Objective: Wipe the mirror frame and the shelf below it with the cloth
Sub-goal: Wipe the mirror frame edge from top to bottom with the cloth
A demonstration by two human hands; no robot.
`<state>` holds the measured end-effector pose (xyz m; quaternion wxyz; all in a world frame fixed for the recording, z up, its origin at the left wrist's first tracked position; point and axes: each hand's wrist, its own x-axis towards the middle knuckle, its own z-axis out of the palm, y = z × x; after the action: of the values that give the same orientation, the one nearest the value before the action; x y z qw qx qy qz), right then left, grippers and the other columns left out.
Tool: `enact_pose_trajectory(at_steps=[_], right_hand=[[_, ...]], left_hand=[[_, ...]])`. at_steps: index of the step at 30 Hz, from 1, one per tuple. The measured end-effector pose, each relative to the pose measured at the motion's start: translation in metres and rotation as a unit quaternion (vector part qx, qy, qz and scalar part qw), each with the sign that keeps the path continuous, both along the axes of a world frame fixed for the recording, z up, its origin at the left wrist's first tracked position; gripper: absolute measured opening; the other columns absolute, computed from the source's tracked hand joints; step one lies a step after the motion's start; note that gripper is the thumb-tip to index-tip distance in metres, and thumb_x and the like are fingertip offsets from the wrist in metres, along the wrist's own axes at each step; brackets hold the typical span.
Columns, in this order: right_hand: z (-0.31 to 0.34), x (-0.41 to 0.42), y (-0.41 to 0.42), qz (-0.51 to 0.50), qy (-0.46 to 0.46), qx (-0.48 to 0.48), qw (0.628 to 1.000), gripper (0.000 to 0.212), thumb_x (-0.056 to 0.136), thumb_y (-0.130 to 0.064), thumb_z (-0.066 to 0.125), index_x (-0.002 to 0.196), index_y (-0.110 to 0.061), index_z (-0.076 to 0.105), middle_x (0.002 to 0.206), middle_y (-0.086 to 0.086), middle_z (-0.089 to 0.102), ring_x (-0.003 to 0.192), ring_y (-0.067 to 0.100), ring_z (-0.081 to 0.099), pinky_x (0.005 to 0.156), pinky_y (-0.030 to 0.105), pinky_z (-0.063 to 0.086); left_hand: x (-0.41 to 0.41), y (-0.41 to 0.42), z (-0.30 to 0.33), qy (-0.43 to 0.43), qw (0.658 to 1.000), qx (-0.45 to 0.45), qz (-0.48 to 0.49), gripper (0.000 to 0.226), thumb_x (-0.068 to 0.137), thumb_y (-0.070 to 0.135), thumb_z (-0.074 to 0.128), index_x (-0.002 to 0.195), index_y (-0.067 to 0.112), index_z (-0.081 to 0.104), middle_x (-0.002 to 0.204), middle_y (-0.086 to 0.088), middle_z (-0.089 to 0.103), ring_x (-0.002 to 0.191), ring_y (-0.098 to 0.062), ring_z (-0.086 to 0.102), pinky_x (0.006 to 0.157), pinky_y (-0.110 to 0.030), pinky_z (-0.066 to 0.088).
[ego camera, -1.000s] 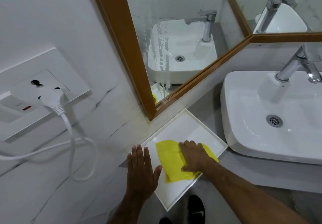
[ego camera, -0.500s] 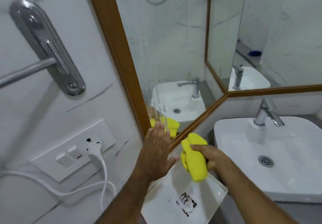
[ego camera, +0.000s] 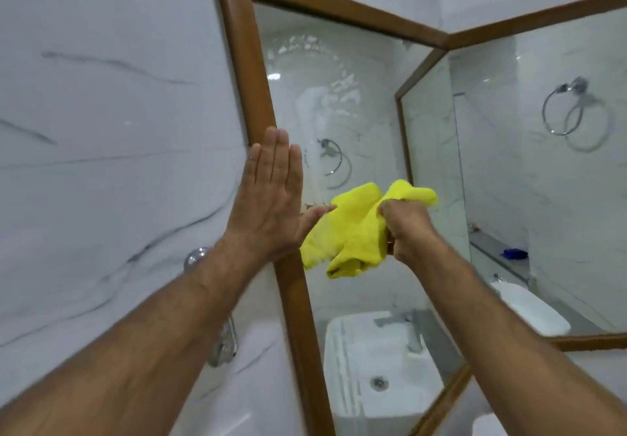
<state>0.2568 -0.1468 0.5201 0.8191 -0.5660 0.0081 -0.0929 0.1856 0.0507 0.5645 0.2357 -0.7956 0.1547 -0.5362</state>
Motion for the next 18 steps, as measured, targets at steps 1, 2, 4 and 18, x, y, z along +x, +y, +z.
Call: enact_pose_trajectory(at_steps=[1,2,4,18], right_hand=[[0.026,0.001,0.007,-0.041,-0.044,0.007,0.998,0.026,0.080,-0.017,0.053,0.103,-0.010,0.061,0.108,0.015,0.068,0.094,0.033,0.065,0.083,0.052,0.057],[0.041,0.000,0.010,-0.081,-0.073,0.009,0.994,0.035,0.076,-0.023,0.053,0.107,-0.008,0.063,0.110,0.015,0.069,0.096,0.033,0.066,0.088,0.051,0.056],[0.084,0.000,0.020,-0.141,-0.136,0.013,0.980,0.048,0.069,-0.033,0.050,0.107,-0.007,0.066,0.106,0.013,0.071,0.097,0.033,0.066,0.090,0.047,0.055],[0.198,0.063,0.055,-0.237,-0.406,-0.270,0.840,0.069,0.096,-0.057,0.015,0.150,-0.020,0.034,0.164,0.002,0.021,0.151,0.025,0.012,0.119,0.054,0.012]], left_hand=[[-0.004,0.007,0.031,-0.012,1.000,-0.002,0.025,0.096,0.098,0.067,0.012,0.153,-0.012,0.013,0.161,-0.038,0.009,0.152,-0.050,0.006,0.124,-0.059,0.007],[-0.009,0.011,0.053,-0.011,0.999,-0.006,0.051,0.098,0.096,0.068,0.009,0.154,-0.011,0.008,0.162,-0.037,0.005,0.152,-0.048,0.002,0.125,-0.058,0.005],[-0.020,0.022,0.107,-0.014,0.994,0.020,0.104,0.101,0.091,0.071,0.004,0.155,-0.008,0.001,0.163,-0.034,-0.004,0.153,-0.044,-0.006,0.126,-0.055,0.000],[-0.027,0.041,0.222,0.013,0.978,0.119,0.171,0.107,0.078,0.078,-0.018,0.153,0.001,-0.019,0.162,-0.023,-0.029,0.149,-0.032,-0.033,0.126,-0.046,-0.010]])
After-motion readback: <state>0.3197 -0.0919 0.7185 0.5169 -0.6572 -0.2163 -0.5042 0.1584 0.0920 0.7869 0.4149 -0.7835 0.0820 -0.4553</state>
